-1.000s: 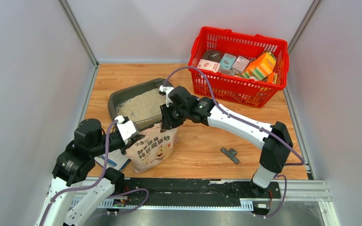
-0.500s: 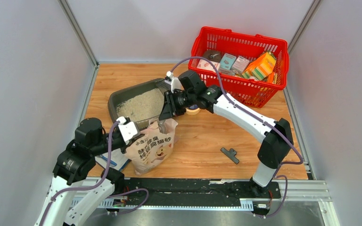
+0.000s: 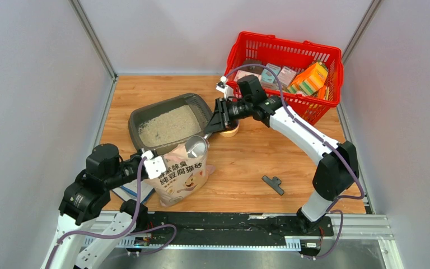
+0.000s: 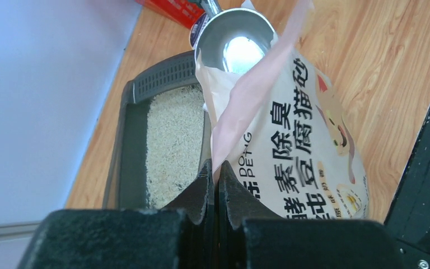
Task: Fill the litter box with clean litter
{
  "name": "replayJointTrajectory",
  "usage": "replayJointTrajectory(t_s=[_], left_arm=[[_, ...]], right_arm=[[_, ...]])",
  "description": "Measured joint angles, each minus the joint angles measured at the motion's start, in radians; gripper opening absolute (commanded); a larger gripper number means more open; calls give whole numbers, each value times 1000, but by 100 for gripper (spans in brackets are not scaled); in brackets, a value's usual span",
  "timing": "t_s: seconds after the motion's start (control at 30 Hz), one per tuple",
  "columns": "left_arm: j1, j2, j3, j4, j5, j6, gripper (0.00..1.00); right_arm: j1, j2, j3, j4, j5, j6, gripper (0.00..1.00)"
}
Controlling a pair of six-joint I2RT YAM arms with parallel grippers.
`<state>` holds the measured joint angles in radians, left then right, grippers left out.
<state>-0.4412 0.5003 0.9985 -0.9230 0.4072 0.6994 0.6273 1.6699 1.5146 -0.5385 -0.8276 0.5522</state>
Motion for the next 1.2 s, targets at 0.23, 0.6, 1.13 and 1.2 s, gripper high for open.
replayJointTrajectory(t_s=[0.23,0.6,1.13,1.2], left_arm=[[-3,1,0,-2,22,49,0],[-2,13,3,-2,27,42,0],[-2,51,26,-26,9,66,0],[-2,51,26,-28,3,67,0]], right_arm=[[-56,0,-24,-3,-111,48,0],[-111,1,-37,32,-159,200,0],[-183,-37,-344,594,-270,568,0],[-191,-37,-345,633,-278,578,0]])
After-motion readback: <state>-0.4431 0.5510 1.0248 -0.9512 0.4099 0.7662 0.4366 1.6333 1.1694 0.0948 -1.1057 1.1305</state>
